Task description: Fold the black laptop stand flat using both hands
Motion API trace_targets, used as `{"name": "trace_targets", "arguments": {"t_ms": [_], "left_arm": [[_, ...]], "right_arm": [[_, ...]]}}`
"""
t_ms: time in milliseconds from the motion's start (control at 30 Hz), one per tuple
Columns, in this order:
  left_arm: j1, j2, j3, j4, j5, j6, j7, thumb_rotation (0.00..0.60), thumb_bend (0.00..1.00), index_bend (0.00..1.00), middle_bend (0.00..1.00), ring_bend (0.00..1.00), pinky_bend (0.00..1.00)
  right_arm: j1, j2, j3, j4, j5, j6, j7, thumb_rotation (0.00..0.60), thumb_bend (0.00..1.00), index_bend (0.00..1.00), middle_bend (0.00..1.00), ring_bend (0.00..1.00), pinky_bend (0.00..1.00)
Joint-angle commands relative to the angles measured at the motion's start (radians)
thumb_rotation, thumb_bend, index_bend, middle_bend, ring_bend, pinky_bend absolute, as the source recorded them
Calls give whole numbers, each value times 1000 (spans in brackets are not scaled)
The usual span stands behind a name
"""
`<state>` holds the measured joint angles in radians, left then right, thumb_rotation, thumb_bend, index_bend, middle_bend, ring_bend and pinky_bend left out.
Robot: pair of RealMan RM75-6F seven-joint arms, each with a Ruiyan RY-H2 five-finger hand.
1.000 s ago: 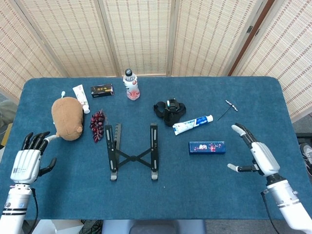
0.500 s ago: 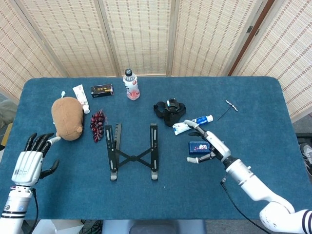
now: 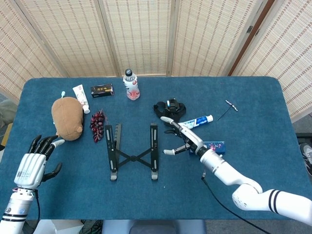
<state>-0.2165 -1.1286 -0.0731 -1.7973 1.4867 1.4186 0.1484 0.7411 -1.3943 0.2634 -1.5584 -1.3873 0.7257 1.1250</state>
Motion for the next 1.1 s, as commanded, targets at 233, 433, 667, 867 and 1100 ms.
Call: {"name": "trace_targets", "arguments": {"t_ms": [233,433,667,867,1100], "left_arm": [[1,4,4,-7,10,1,-8,600,0,0,17,0,158],[3,4,6,6,15,3,-28,600,0,0,43,0,157],[-14,12,9,46,-1,-53,-153,600,0,0,52,0,158],[-66,48,25,45,7,-170,-275,600,0,0,52,0,158],[-153,64,56,63,85,-307,-395,600,0,0,52,0,157]], "right_arm": [[85,-94,-16,126,-104,-40,161,600,324,200,146,123,0],[89,-80,-91,138,-255,79,272,600,324,199,147,123,0],[49,9,-198,75,-388,266,295,600,325,200,147,123,0],[9,77,-276,-2,-451,379,232,600,324,200,147,124,0],[-16,124,-346,-81,-498,452,169,600,325,200,147,124,0]]}}
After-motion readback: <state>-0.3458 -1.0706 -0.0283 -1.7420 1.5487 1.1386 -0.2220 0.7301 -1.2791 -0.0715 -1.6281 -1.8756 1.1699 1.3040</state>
